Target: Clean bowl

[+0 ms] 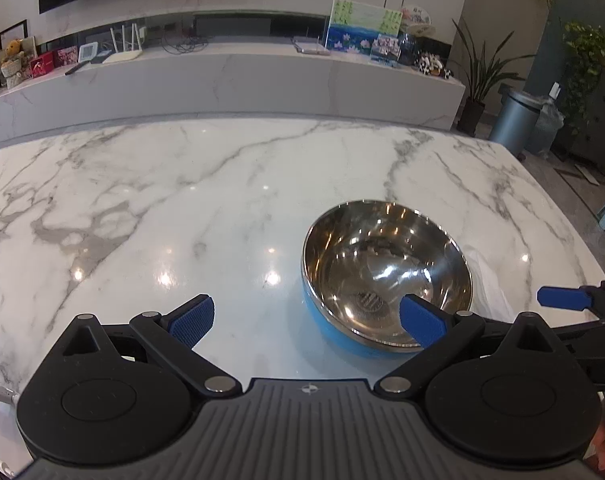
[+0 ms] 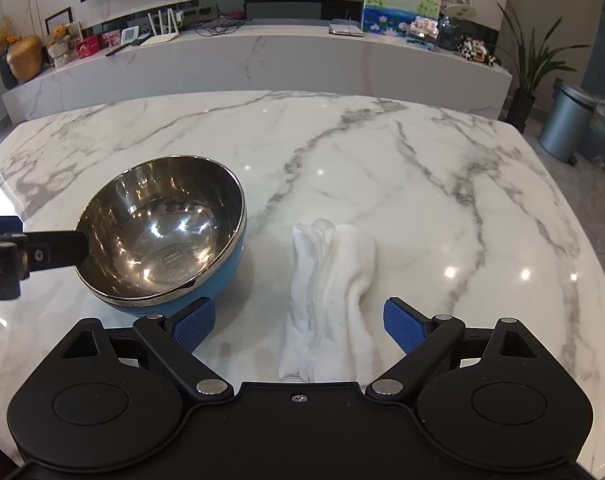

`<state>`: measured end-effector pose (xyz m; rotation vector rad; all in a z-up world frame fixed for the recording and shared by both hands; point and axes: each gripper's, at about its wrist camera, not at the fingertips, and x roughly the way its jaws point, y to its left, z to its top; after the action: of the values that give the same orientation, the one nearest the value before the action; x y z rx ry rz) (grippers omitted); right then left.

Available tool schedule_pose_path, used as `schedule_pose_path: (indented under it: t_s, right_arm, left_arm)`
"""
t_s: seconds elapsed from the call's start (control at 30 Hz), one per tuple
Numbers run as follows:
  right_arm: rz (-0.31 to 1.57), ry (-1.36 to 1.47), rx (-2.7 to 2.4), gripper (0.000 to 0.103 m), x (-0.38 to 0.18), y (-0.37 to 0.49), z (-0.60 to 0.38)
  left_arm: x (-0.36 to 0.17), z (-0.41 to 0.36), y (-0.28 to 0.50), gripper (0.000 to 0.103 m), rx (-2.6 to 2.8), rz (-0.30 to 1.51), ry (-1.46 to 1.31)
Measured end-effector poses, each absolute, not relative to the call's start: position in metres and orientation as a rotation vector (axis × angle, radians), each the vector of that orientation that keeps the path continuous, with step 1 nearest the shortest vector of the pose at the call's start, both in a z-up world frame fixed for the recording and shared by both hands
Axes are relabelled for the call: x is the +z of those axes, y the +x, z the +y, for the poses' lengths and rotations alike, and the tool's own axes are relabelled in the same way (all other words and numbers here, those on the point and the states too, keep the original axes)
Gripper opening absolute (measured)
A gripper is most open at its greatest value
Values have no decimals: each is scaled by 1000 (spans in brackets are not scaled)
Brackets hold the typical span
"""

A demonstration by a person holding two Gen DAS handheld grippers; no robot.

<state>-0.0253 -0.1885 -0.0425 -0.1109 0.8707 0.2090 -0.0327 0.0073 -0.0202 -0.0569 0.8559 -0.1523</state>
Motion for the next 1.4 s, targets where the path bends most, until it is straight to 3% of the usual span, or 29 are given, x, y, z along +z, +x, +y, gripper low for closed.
schedule_pose_path:
  t_s: [0.93, 1.4]
  right_arm:
    - [953, -126, 210, 90, -52, -24, -189]
    - [951, -116, 210, 90, -51, -25, -190]
  left_arm:
    - [-43, 5, -29, 100, -158, 1075, 33]
    - [-52, -2, -26, 100, -153, 1096, 46]
